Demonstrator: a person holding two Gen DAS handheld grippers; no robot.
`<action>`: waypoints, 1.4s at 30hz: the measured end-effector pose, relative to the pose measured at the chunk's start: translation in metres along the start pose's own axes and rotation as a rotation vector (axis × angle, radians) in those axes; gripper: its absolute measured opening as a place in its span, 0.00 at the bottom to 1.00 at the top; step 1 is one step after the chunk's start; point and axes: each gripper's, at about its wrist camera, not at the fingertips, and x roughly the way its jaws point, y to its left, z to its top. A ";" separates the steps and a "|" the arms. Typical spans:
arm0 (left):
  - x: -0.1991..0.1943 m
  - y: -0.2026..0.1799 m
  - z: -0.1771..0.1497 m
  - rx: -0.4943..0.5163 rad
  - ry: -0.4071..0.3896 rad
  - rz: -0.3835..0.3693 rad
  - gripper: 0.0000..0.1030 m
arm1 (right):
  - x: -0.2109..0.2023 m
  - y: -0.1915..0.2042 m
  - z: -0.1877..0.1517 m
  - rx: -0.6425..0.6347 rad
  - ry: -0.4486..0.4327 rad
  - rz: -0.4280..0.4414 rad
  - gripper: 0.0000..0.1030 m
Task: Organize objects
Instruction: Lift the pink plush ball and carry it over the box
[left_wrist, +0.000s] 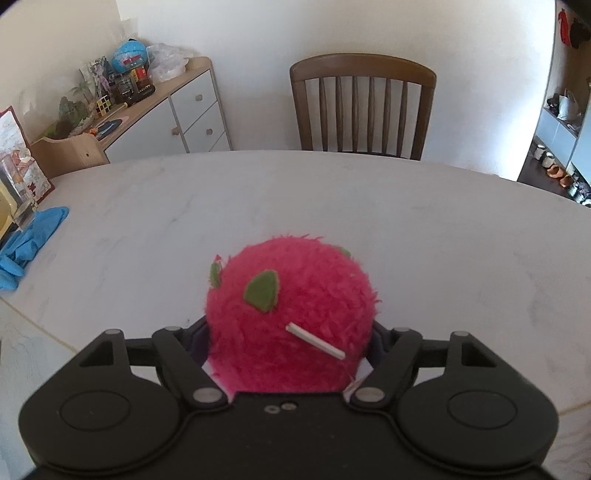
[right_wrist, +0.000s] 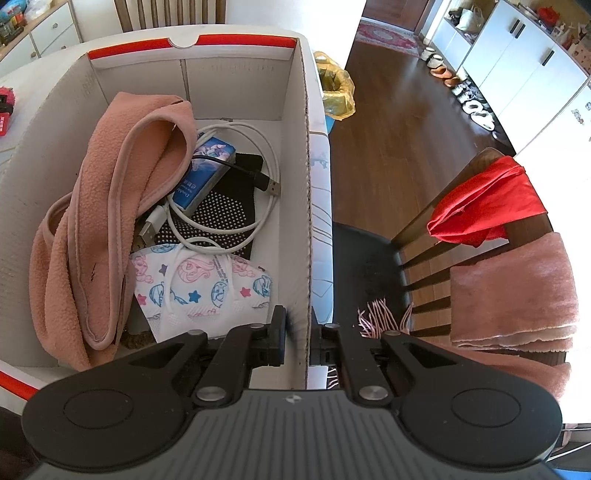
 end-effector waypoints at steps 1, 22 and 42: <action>-0.007 -0.001 -0.001 0.003 -0.004 -0.007 0.73 | 0.000 0.000 0.000 0.000 -0.002 0.001 0.09; -0.180 -0.064 -0.044 0.158 -0.082 -0.244 0.73 | 0.002 -0.004 -0.007 -0.060 -0.051 0.042 0.08; -0.259 -0.207 -0.111 0.391 -0.118 -0.472 0.73 | -0.018 -0.021 -0.022 -0.076 -0.137 0.148 0.08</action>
